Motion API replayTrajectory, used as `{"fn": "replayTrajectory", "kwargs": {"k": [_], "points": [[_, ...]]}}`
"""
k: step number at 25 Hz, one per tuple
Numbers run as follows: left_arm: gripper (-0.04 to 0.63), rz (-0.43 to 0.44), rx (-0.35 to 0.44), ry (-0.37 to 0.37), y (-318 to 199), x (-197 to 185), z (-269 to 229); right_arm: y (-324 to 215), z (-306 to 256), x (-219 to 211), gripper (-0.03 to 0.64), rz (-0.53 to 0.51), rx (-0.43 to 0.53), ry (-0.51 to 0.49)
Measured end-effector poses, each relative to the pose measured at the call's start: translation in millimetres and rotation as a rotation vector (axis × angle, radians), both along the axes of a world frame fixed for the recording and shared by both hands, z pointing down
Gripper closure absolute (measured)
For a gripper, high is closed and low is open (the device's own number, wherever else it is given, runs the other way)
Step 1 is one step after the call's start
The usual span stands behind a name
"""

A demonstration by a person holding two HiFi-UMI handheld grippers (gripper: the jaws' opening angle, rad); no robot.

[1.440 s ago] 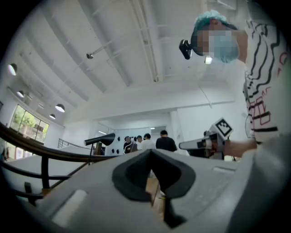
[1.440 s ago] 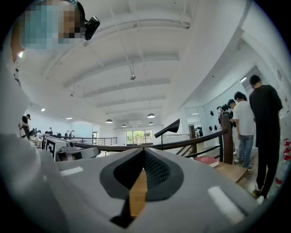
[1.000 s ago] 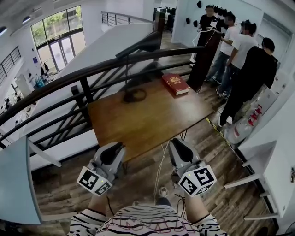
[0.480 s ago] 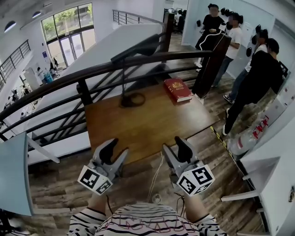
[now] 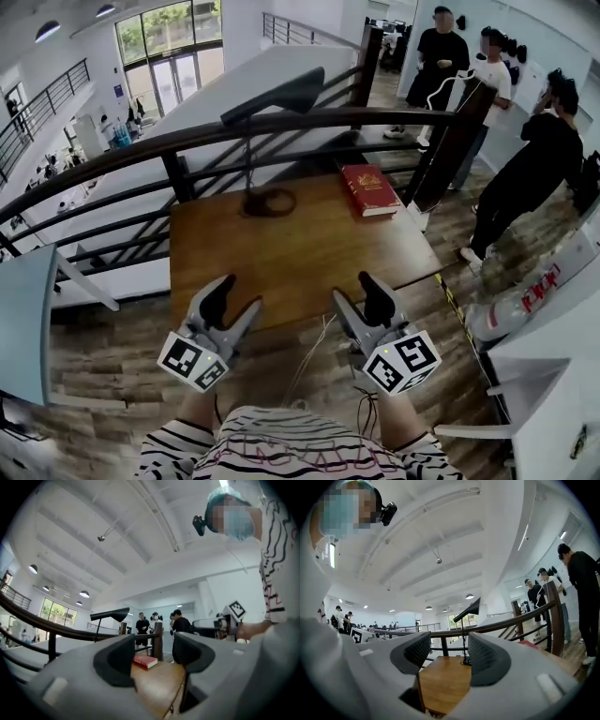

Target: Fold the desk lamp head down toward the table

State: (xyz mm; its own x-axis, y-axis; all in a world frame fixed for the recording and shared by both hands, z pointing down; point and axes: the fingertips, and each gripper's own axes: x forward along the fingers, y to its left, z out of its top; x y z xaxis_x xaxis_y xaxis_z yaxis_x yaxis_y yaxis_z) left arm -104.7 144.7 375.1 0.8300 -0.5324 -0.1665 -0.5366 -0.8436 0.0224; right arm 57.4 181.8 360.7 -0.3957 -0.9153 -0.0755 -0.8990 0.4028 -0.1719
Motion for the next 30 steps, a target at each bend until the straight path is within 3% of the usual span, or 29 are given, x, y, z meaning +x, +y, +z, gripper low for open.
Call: {"fn": "replayTrajectory", "kwargs": {"k": [12,21,30], "points": [[0.341,-0.075,-0.04,-0.025,-43,32,11,-50,5,40,0.379,-0.058,-0.006,0.0],[0.341,-0.056,-0.047,-0.009,-132,38,12,-128,-4,50,0.38,-0.022,0.004,0.034],[0.341,-0.059,-0.027,-0.004,-238,12,2,-229,-26,25,0.379,-0.009,0.05,0.062]]}}
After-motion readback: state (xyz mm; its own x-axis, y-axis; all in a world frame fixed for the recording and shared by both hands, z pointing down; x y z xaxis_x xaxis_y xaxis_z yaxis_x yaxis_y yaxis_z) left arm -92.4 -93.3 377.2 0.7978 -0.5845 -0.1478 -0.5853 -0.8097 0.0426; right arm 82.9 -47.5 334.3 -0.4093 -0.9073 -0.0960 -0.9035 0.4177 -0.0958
